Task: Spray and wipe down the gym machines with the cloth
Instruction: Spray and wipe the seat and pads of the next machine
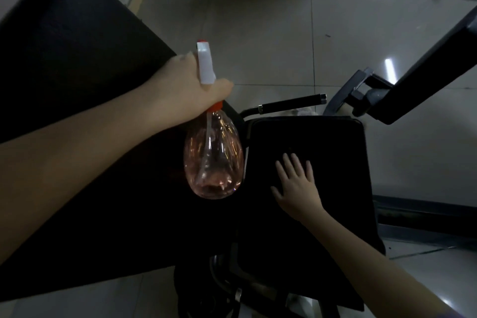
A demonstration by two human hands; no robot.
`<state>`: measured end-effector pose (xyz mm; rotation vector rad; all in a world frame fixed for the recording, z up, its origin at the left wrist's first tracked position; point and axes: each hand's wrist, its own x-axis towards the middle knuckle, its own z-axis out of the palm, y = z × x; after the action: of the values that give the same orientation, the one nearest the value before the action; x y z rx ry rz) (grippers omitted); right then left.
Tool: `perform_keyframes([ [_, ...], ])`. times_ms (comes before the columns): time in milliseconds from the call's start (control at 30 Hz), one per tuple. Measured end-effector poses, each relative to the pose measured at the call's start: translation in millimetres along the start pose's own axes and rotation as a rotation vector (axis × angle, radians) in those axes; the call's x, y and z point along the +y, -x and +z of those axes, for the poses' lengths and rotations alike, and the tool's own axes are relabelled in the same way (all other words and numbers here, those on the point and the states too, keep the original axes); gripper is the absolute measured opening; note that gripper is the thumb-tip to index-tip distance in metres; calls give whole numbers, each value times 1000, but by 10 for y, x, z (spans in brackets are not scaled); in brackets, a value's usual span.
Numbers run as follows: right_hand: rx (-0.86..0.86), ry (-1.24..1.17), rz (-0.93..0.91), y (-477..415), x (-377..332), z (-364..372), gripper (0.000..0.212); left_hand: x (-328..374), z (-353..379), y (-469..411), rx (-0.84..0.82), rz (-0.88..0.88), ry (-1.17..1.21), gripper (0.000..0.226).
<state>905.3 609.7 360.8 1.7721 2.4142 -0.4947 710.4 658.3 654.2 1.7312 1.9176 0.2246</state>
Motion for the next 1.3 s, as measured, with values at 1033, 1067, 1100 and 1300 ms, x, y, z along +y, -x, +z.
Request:
perform_keyframes([
  [1033, -20, 39, -122, -871, -200, -94, 59, -94, 167, -67, -95, -105, 12, 21],
  [1067, -41, 60, -208, -756, -99, -112, 59, -91, 169, -63, -87, -108, 13, 25],
  [1100, -63, 74, -272, -687, 9, -146, 59, -83, 174, -61, -90, -109, 9, 27],
  [1300, -30, 60, -40, -1162, -198, -277, 59, -84, 190, -88, -79, -95, -26, 32],
])
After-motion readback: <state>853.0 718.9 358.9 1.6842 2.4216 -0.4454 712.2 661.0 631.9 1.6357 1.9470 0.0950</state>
